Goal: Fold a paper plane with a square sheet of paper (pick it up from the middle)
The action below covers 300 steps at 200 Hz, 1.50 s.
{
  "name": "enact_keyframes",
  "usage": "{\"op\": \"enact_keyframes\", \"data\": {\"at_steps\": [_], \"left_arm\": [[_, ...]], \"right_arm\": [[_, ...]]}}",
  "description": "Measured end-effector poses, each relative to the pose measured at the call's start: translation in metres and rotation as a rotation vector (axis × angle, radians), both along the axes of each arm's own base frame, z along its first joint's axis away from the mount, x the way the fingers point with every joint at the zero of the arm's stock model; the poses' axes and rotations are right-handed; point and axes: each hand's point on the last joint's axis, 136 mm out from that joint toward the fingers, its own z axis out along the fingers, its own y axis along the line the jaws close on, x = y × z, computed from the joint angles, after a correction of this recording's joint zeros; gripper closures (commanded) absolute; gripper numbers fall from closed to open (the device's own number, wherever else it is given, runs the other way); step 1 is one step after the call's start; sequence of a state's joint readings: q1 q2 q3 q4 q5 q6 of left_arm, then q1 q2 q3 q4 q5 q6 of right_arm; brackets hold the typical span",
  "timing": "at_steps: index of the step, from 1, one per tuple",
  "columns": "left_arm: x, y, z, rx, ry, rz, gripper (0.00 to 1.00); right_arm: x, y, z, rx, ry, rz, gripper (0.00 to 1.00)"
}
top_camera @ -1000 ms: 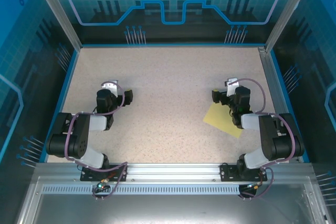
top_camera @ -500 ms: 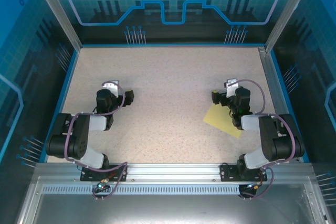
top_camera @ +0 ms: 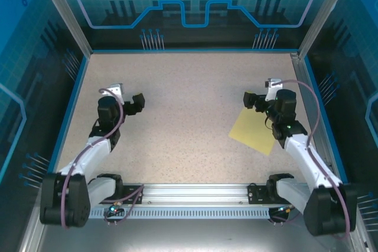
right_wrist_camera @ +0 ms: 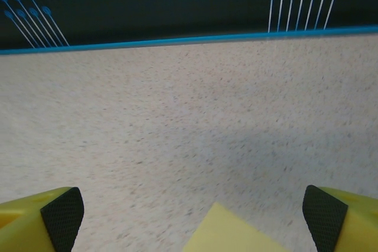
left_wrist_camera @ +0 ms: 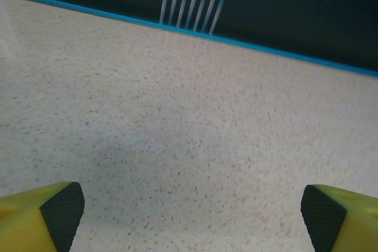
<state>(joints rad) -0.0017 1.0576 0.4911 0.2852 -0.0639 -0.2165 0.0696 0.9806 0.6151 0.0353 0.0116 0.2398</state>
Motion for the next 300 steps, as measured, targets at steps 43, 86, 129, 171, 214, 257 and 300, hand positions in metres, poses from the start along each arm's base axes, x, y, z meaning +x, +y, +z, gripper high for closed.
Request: {"op": "enact_keyframes", "data": {"at_steps": [43,86,129,171,214,257,300], "left_arm": [[-0.028,0.022,0.031,-0.175,0.043,0.207,0.02],[-0.048,0.005,0.031,-0.316,0.089,0.164,0.02],[-0.045,-0.034,-0.003,-0.432,0.262,-0.001,0.01],[-0.047,-0.083,-0.020,-0.471,0.389,-0.185,0.01],[-0.057,-0.130,-0.035,-0.432,0.489,-0.332,0.02],[-0.058,-0.140,-0.040,-0.416,0.516,-0.355,0.02],[-0.052,-0.139,-0.034,-0.395,0.496,-0.360,0.02]], "right_arm": [[-0.040,0.007,-0.019,0.213,0.166,-0.032,0.03],[-0.069,0.018,-0.081,0.304,0.508,-0.049,0.14],[-0.084,0.024,-0.125,0.304,0.746,-0.068,0.19],[-0.075,0.033,-0.144,0.239,0.860,-0.072,0.20],[-0.071,0.036,-0.160,0.180,0.920,-0.102,0.20],[-0.066,0.041,-0.174,0.139,0.968,-0.124,0.22],[-0.061,0.055,-0.185,0.074,1.012,-0.101,0.23]]}}
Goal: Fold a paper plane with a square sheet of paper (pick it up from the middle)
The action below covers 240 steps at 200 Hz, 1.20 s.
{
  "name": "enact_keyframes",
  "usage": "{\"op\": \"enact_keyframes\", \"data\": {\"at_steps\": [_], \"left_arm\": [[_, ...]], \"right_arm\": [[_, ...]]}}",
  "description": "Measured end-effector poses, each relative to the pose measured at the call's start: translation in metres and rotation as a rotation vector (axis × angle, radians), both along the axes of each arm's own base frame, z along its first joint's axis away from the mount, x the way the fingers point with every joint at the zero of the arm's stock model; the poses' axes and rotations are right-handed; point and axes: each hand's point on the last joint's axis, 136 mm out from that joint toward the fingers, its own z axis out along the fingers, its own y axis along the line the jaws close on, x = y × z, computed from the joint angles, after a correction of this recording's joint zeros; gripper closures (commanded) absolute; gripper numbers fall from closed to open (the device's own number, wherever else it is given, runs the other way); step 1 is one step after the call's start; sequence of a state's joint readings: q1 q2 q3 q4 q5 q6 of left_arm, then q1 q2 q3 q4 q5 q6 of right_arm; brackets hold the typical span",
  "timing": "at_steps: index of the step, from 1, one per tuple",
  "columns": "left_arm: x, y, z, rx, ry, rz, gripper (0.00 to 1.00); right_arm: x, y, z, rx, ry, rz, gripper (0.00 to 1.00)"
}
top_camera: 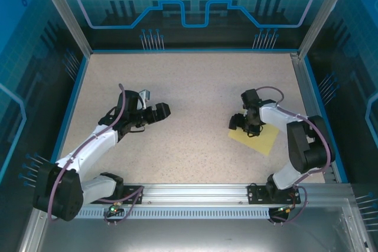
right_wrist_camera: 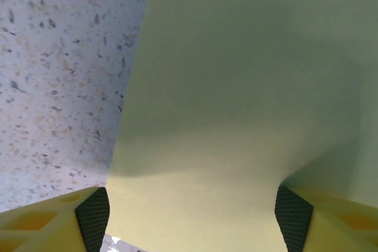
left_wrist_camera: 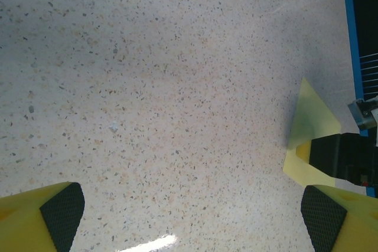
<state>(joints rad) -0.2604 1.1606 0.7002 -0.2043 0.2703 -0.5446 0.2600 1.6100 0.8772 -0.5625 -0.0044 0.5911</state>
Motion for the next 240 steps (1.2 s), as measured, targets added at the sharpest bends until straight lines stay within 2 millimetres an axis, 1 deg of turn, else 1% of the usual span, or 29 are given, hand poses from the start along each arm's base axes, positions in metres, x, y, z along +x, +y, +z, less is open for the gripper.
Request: {"op": "enact_keyframes", "data": {"at_steps": [19,35,49,60,74,88,103,120,137,145,159,179,193,203,217,240], "left_arm": [[0.000,0.001,0.000,0.005,-0.002,0.001,0.02],[0.001,0.001,0.000,0.008,-0.003,0.002,0.02],[0.001,0.002,-0.001,0.016,-0.003,0.000,0.02],[0.002,0.002,-0.002,0.022,-0.004,-0.004,0.02],[0.002,0.001,-0.002,0.024,-0.006,-0.007,0.01],[0.002,0.002,-0.001,0.024,-0.006,-0.006,0.02],[0.002,0.002,-0.002,0.025,-0.003,-0.006,0.01],[0.002,0.002,-0.002,0.028,-0.003,-0.004,0.01],[0.001,0.004,-0.003,0.036,-0.003,-0.002,0.02],[0.000,0.004,-0.003,0.039,-0.002,-0.003,0.02],[0.000,0.005,-0.001,0.045,-0.008,-0.001,0.01],[0.000,0.006,0.004,0.051,-0.034,-0.002,0.01],[0.001,0.008,0.012,0.050,-0.064,0.005,0.02],[0.001,0.009,0.016,0.050,-0.088,0.013,0.01],[0.001,0.011,0.023,0.050,-0.124,0.021,0.01],[-0.001,0.016,0.029,0.056,-0.161,0.040,0.01]], "right_arm": [[0.008,0.012,-0.001,-0.011,-0.001,0.034,0.24],[0.012,0.023,-0.001,-0.030,0.004,0.071,0.30],[0.014,0.034,-0.001,-0.039,0.015,0.113,0.29],[0.015,0.048,0.000,-0.042,0.016,0.165,0.28],[0.016,0.070,0.001,-0.036,0.010,0.244,0.31],[0.018,0.091,0.000,-0.026,0.013,0.321,0.31],[0.019,0.106,-0.001,-0.045,0.014,0.391,0.33],[0.019,0.125,0.002,-0.056,-0.009,0.467,0.31],[0.014,0.133,0.006,-0.059,-0.025,0.498,0.30],[0.015,0.131,0.010,-0.058,-0.039,0.485,0.30],[0.021,0.115,0.019,-0.050,-0.063,0.418,0.30],[0.041,0.079,0.033,-0.032,-0.103,0.267,0.29],[0.056,0.057,0.036,-0.033,-0.119,0.179,0.29],[0.061,0.047,0.034,-0.033,-0.115,0.138,0.30],[0.062,0.040,0.027,-0.038,-0.094,0.109,0.30],[0.062,0.040,0.010,-0.045,-0.047,0.105,0.31]]}}
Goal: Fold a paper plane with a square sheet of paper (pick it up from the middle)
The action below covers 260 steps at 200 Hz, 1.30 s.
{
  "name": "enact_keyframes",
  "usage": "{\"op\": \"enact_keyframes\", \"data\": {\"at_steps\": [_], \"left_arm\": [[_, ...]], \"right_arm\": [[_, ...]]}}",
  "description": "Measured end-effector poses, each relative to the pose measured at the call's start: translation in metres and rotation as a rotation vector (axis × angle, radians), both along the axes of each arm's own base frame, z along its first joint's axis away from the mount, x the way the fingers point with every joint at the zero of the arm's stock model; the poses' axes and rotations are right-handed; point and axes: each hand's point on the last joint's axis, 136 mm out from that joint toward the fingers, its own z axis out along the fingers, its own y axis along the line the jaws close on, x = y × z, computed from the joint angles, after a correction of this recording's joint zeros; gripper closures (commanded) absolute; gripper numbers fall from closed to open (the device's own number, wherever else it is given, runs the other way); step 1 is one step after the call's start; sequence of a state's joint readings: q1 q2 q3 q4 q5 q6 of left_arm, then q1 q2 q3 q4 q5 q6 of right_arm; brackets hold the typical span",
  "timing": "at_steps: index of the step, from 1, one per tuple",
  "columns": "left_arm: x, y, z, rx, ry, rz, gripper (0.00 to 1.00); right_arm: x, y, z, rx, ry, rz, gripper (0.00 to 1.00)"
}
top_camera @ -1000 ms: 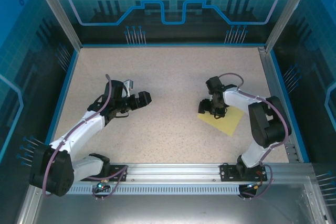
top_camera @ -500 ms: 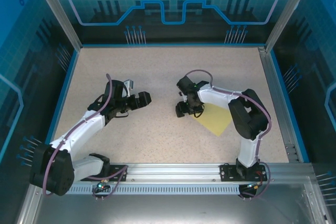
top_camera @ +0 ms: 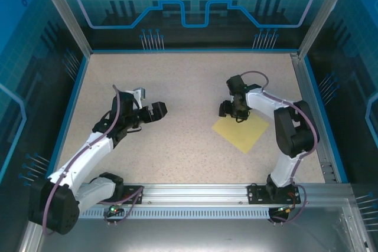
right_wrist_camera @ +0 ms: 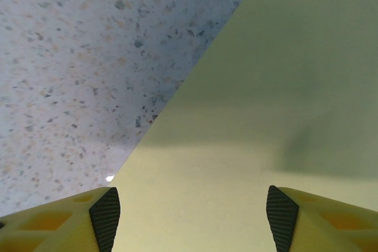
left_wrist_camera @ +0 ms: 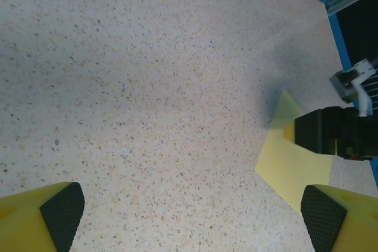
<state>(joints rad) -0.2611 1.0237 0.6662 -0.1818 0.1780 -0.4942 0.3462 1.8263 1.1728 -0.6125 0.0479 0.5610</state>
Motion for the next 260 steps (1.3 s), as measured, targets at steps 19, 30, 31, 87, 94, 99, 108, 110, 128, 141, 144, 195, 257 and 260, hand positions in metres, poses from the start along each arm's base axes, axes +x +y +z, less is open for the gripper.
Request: {"op": "enact_keyframes", "data": {"at_steps": [19,30,31,87,94,99,108,110,128,141,144,195,257,260], "left_arm": [[-0.002,0.003,0.003,0.006,-0.021,0.012,0.01],[-0.003,0.005,0.005,0.009,-0.030,0.019,0.01],[-0.003,0.005,0.005,0.010,-0.030,0.019,0.01],[-0.006,0.007,0.003,0.018,-0.019,0.025,0.02],[-0.007,0.008,0.002,0.019,-0.015,0.025,0.02],[-0.007,0.008,0.002,0.020,-0.012,0.025,0.02],[-0.008,0.008,0.002,0.020,-0.012,0.025,0.01],[-0.008,0.008,0.002,0.019,-0.013,0.025,0.01],[-0.008,0.008,0.005,0.015,-0.023,0.026,0.01],[-0.009,0.008,0.007,0.010,-0.026,0.029,0.01],[-0.009,0.008,0.007,0.009,-0.027,0.029,0.02],[-0.010,0.008,0.003,0.007,-0.017,0.030,0.01],[-0.008,-0.003,-0.016,-0.010,0.051,-0.019,0.02],[-0.008,-0.003,-0.017,-0.010,0.056,-0.021,0.02]], "right_arm": [[-0.002,0.003,-0.012,-0.017,0.030,0.018,0.31],[-0.001,0.008,-0.010,-0.014,0.025,0.039,0.31],[-0.001,0.009,-0.010,-0.014,0.024,0.041,0.31],[-0.011,0.076,-0.010,0.003,-0.014,0.343,0.33],[-0.016,0.088,-0.010,0.006,-0.018,0.400,0.33],[-0.019,0.095,-0.010,0.009,-0.021,0.437,0.33],[-0.026,0.110,-0.009,0.016,-0.026,0.504,0.33],[-0.027,0.114,-0.009,0.019,-0.028,0.524,0.33],[-0.038,0.140,-0.006,0.031,-0.040,0.644,0.33],[-0.043,0.151,-0.001,0.030,-0.056,0.697,0.32],[-0.043,0.152,0.000,0.027,-0.061,0.700,0.31],[-0.022,0.101,0.040,0.031,-0.155,0.401,0.29],[-0.009,0.075,0.018,0.061,-0.073,0.195,0.32],[-0.008,0.076,0.017,0.059,-0.068,0.196,0.32]]}}
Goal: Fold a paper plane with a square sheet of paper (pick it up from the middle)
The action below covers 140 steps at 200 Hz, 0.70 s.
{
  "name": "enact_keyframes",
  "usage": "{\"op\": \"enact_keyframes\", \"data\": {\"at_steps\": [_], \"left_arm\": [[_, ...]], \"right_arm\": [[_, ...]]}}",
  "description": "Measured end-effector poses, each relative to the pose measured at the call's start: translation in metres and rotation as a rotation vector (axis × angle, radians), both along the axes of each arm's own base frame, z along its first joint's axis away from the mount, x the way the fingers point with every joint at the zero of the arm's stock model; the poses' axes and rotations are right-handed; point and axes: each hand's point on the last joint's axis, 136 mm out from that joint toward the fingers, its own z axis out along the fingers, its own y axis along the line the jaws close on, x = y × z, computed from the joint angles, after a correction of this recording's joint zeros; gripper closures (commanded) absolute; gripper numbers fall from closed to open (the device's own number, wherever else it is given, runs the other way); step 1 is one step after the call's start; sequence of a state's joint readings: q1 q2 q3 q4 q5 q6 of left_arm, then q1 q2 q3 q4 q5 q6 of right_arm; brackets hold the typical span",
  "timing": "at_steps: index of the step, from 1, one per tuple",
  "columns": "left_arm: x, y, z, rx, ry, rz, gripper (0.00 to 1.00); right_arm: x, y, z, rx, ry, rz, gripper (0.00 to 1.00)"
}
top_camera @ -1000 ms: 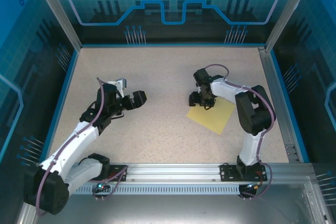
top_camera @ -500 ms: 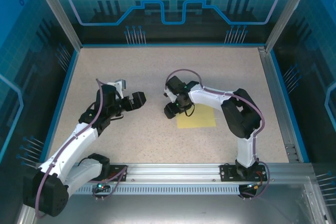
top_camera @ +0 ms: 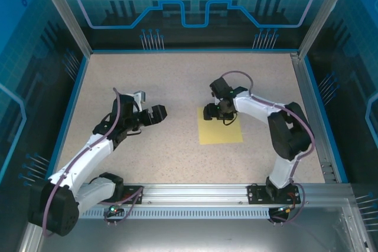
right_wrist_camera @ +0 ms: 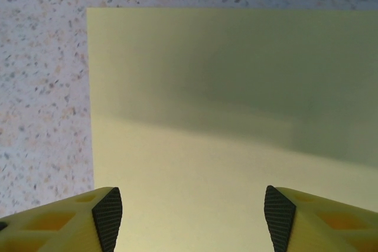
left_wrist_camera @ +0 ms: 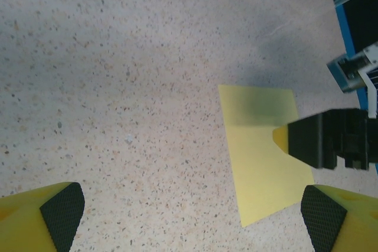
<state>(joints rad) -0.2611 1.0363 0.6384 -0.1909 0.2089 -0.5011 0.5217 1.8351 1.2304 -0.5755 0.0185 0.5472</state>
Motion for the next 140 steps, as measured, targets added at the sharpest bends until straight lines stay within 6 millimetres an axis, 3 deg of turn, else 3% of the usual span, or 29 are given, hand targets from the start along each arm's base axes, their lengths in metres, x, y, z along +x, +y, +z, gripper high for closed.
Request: {"op": "enact_keyframes", "data": {"at_steps": [38,87,113,140], "left_arm": [[-0.001,-0.001,-0.003,-0.010,0.025,0.006,0.02],[-0.001,-0.002,0.000,-0.019,0.025,0.005,0.01],[-0.003,-0.006,-0.001,-0.036,0.034,-0.018,0.02],[-0.003,-0.014,-0.007,-0.063,0.064,-0.053,0.02]], "right_arm": [[-0.007,0.018,-0.028,-0.032,0.059,0.031,0.33],[-0.010,0.040,-0.025,-0.001,0.045,0.025,0.34],[-0.011,0.040,-0.015,0.003,0.030,0.021,0.32],[-0.005,0.024,0.018,0.019,-0.036,-0.002,0.31]]}}
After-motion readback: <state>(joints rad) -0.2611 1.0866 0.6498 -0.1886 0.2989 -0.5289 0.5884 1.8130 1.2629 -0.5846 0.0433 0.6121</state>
